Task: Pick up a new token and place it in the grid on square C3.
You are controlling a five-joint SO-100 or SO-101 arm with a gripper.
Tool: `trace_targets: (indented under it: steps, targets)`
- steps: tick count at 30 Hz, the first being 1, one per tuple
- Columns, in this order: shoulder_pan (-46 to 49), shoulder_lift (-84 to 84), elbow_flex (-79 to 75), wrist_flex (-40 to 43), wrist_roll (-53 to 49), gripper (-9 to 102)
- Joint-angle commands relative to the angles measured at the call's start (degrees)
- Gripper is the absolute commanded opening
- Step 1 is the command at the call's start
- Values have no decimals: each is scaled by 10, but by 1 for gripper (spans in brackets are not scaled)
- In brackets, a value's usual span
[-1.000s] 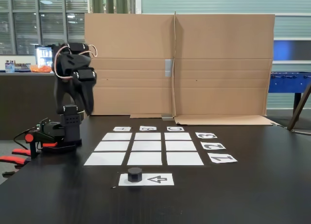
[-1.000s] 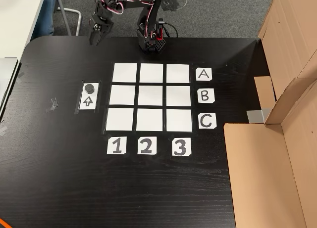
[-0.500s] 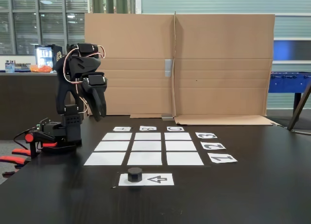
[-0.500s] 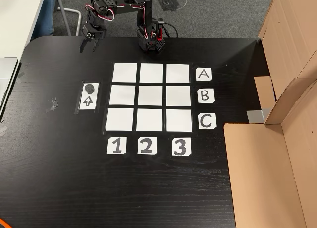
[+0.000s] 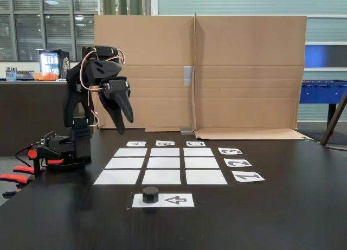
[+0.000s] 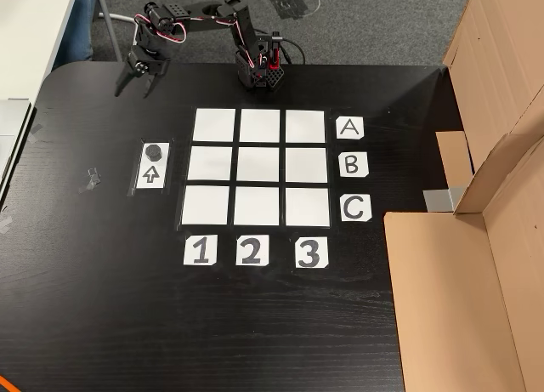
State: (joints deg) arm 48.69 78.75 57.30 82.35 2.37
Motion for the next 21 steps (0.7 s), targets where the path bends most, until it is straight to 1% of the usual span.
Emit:
trace_targets:
  steps: [1,6,13,15,21]
  targets:
    - [-8,-26,-66,1,4,33]
    - [-18,-83,-119,-4,4,34]
    - [-32,-150,-149,-15,14,35]
    - [-35,-164,-150,-15,22,39]
    - [-44,-198,-155,-8,41,44]
